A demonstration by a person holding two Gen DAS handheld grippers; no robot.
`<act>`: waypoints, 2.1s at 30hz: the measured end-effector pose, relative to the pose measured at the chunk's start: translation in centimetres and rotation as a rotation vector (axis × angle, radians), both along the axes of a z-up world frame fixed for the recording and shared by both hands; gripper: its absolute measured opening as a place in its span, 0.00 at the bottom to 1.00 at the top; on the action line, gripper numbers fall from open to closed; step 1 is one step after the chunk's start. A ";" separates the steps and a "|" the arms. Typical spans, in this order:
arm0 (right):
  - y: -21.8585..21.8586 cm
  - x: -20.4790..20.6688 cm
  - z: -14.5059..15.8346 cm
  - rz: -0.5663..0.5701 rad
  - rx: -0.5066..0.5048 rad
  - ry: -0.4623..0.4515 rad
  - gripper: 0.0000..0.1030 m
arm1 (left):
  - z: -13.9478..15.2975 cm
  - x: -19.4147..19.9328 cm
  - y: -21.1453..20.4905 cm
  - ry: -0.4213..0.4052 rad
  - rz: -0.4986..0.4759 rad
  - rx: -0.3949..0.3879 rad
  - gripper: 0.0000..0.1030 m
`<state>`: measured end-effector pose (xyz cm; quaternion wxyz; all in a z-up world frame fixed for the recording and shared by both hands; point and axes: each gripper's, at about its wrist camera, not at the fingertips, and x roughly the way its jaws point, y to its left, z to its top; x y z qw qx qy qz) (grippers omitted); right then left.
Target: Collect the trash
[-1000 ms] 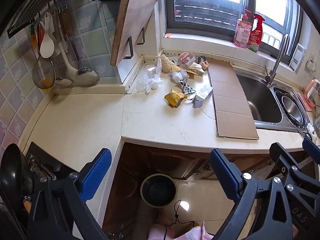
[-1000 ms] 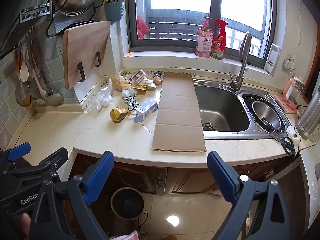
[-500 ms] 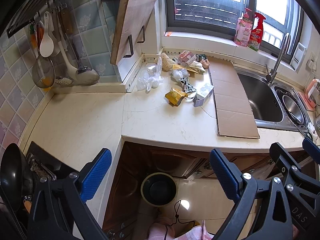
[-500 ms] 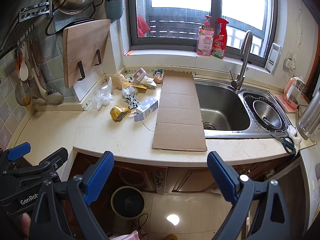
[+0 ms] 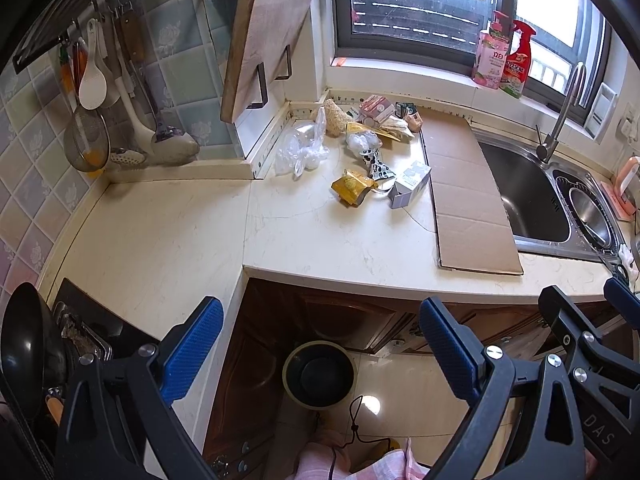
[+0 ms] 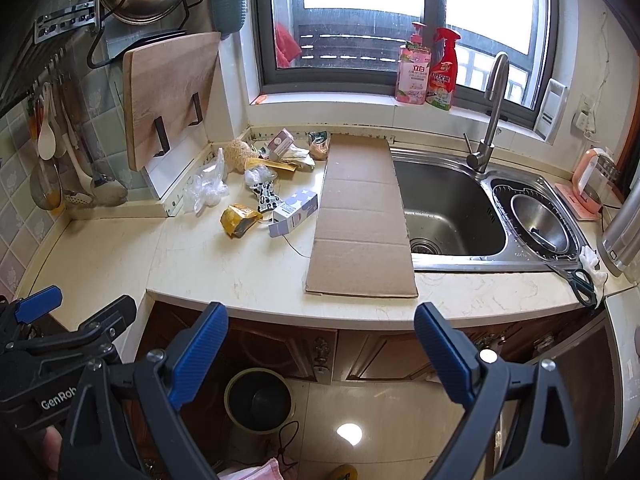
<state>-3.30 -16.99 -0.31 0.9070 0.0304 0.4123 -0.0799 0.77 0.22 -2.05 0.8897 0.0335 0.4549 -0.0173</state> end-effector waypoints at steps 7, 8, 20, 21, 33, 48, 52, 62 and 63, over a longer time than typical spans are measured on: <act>0.1 0.2 -0.1 0.001 0.002 0.002 0.92 | 0.0 0.1 0.1 0.003 0.003 0.002 0.94; 0.1 0.2 -0.1 0.002 0.004 0.003 0.92 | 0.1 0.2 0.1 0.004 0.004 0.003 0.94; 0.2 1.1 0.0 0.008 0.019 -0.007 0.92 | 0.3 1.1 0.6 -0.004 0.003 0.011 0.94; 0.2 1.2 0.0 0.007 0.021 -0.007 0.92 | 0.3 1.2 0.6 -0.002 0.000 0.011 0.94; -0.3 2.7 -0.3 0.002 0.046 -0.011 0.92 | 0.5 3.4 -0.2 0.007 -0.018 0.040 0.94; -2.9 11.0 -1.6 0.016 0.120 0.058 0.92 | 0.6 14.9 -0.1 0.122 -0.122 0.122 0.95; -3.6 14.3 -2.3 0.021 0.144 0.077 0.90 | -1.5 18.9 -0.9 0.165 -0.199 0.100 0.95; -5.3 24.1 -8.1 -0.019 0.233 0.217 0.77 | -10.9 29.3 -3.6 0.282 -0.264 -0.016 0.95; -5.3 25.0 -8.8 -0.019 0.247 0.229 0.77 | -11.7 30.1 -3.6 0.291 -0.254 -0.025 0.95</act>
